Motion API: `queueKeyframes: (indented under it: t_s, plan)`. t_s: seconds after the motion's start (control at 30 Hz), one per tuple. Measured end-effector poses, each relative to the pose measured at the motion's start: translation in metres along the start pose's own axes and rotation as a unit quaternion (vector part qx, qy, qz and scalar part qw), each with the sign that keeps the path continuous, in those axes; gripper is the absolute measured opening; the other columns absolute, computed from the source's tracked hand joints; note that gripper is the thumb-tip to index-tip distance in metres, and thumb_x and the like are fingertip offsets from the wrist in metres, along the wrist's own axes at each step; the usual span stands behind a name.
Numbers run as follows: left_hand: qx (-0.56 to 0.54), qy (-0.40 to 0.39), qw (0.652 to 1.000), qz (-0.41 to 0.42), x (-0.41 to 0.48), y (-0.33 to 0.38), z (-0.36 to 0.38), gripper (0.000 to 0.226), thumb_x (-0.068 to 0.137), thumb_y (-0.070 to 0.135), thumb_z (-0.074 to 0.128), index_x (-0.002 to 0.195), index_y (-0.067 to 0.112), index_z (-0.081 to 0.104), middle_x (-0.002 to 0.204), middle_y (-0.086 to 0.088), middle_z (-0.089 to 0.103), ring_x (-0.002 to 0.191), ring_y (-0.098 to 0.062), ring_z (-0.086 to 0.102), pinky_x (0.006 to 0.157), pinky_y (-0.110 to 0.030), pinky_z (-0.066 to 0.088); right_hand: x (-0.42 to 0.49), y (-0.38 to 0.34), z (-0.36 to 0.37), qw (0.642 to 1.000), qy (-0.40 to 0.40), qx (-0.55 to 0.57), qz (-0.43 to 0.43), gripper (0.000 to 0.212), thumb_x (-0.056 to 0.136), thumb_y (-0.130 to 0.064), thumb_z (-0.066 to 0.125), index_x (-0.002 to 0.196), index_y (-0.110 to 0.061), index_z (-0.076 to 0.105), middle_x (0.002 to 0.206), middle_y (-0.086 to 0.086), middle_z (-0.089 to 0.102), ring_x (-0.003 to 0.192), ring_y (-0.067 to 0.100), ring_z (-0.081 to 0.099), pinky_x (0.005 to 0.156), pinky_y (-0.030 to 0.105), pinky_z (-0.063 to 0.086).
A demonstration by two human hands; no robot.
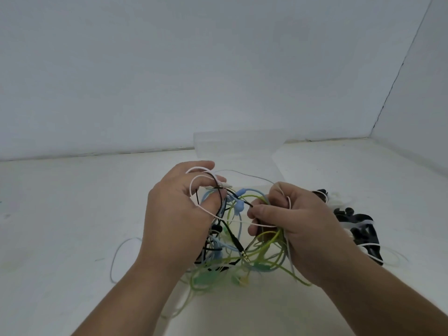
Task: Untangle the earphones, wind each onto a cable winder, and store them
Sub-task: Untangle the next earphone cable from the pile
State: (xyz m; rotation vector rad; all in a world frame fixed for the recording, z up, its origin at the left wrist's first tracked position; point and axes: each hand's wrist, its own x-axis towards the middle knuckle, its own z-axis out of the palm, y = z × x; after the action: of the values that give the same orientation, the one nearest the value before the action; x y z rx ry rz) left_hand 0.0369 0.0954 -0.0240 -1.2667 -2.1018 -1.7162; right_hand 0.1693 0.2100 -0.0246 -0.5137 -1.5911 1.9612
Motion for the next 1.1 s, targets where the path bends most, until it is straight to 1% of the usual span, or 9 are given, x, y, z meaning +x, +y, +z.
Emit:
queueKeyframes:
  t_s: [0.17, 0.33, 0.43, 0.6, 0.67, 0.77, 0.9, 1.0, 1.1]
  plan:
    - [-0.001, 0.024, 1.0, 0.0, -0.001, 0.0, 0.001, 0.023, 0.076, 0.008, 0.082, 0.072, 0.03, 0.076, 0.098, 0.018, 0.071, 0.1, -0.002, 0.068, 0.091, -0.037, 0.055, -0.001, -0.002, 0.0, 0.997, -0.052, 0.06, 0.0, 0.039, 0.07, 0.01, 0.066, 0.062, -0.015, 0.037, 0.075, 0.018, 0.059, 0.056, 0.028, 0.063, 0.05, 0.027, 0.052]
    - [0.047, 0.035, 0.998, 0.02, -0.001, 0.0, 0.001, 0.022, 0.077, 0.006, 0.077, 0.069, 0.026, 0.075, 0.104, 0.016, 0.07, 0.096, 0.004, 0.065, 0.082, -0.004, 0.042, -0.003, -0.003, 0.001, 0.998, -0.056, 0.042, 0.004, 0.042, 0.082, 0.018, 0.059, 0.066, -0.012, 0.035, 0.074, 0.019, 0.061, 0.059, 0.029, 0.064, 0.053, 0.029, 0.054]
    - [0.055, 0.021, 0.998, 0.01, 0.0, 0.0, 0.0, 0.02, 0.077, 0.01, 0.078, 0.069, 0.028, 0.073, 0.105, 0.015, 0.068, 0.096, 0.001, 0.063, 0.078, -0.001, 0.038, 0.0, -0.001, 0.001, 1.0, 0.0, -0.001, -0.013, 0.046, 0.081, 0.015, 0.066, 0.063, -0.015, 0.036, 0.071, 0.017, 0.059, 0.06, 0.03, 0.067, 0.057, 0.034, 0.058]
    - [-0.208, -0.064, 0.972, -0.089, 0.006, 0.004, -0.007, 0.012, 0.071, 0.02, 0.084, 0.074, 0.016, 0.073, 0.108, 0.009, 0.069, 0.095, 0.001, 0.066, 0.08, -0.011, 0.047, 0.006, 0.0, -0.01, 0.966, 0.19, -0.167, -0.056, 0.041, 0.085, 0.006, 0.068, 0.062, -0.012, 0.04, 0.058, 0.007, 0.056, 0.061, 0.023, 0.072, 0.062, 0.042, 0.059]
    - [-0.223, -0.099, 0.963, -0.118, 0.008, 0.001, -0.011, 0.019, 0.074, 0.026, 0.082, 0.084, 0.012, 0.073, 0.108, 0.011, 0.07, 0.097, 0.002, 0.064, 0.087, -0.015, 0.046, 0.009, -0.001, -0.014, 0.955, 0.225, -0.185, -0.05, 0.034, 0.086, 0.004, 0.069, 0.064, -0.009, 0.046, 0.058, 0.009, 0.056, 0.061, 0.024, 0.073, 0.065, 0.046, 0.059]
    - [-0.192, -0.099, 0.963, -0.161, 0.011, -0.005, -0.013, 0.02, 0.076, 0.027, 0.065, 0.093, 0.023, 0.075, 0.1, 0.015, 0.073, 0.102, -0.009, 0.064, 0.11, -0.04, 0.04, 0.013, -0.001, -0.02, 0.95, 0.25, -0.183, -0.038, 0.031, 0.085, 0.004, 0.07, 0.066, -0.008, 0.049, 0.061, 0.012, 0.054, 0.062, 0.03, 0.072, 0.065, 0.05, 0.058]
    - [-0.213, -0.002, 0.962, -0.171, 0.016, -0.002, -0.02, 0.009, 0.077, 0.027, 0.063, 0.079, 0.021, 0.071, 0.09, 0.005, 0.068, 0.093, -0.02, 0.061, 0.11, -0.048, 0.04, 0.013, 0.0, -0.02, 0.956, 0.226, -0.189, -0.013, 0.028, 0.084, 0.007, 0.069, 0.067, 0.006, 0.048, 0.059, 0.012, 0.053, 0.051, 0.021, 0.069, 0.047, 0.026, 0.049]
    - [-0.083, 0.063, 0.983, -0.15, 0.014, -0.003, -0.017, 0.011, 0.092, 0.026, 0.066, 0.083, 0.03, 0.061, 0.107, 0.007, 0.059, 0.09, 0.001, 0.06, 0.086, -0.006, 0.038, 0.012, 0.002, -0.018, 0.961, 0.2, -0.192, -0.01, 0.036, 0.083, 0.005, 0.071, 0.057, -0.008, 0.05, 0.055, 0.013, 0.061, 0.059, 0.029, 0.071, 0.054, 0.036, 0.055]
    - [0.082, 0.108, 0.99, -0.05, 0.012, -0.006, -0.015, 0.02, 0.098, 0.016, 0.054, 0.09, 0.034, 0.052, 0.111, 0.006, 0.045, 0.108, -0.016, 0.055, 0.091, -0.019, 0.041, 0.01, 0.003, -0.016, 0.962, 0.163, -0.218, -0.012, 0.032, 0.08, -0.009, 0.076, 0.057, -0.007, 0.055, 0.07, 0.025, 0.066, 0.067, 0.035, 0.064, 0.075, 0.056, 0.054]
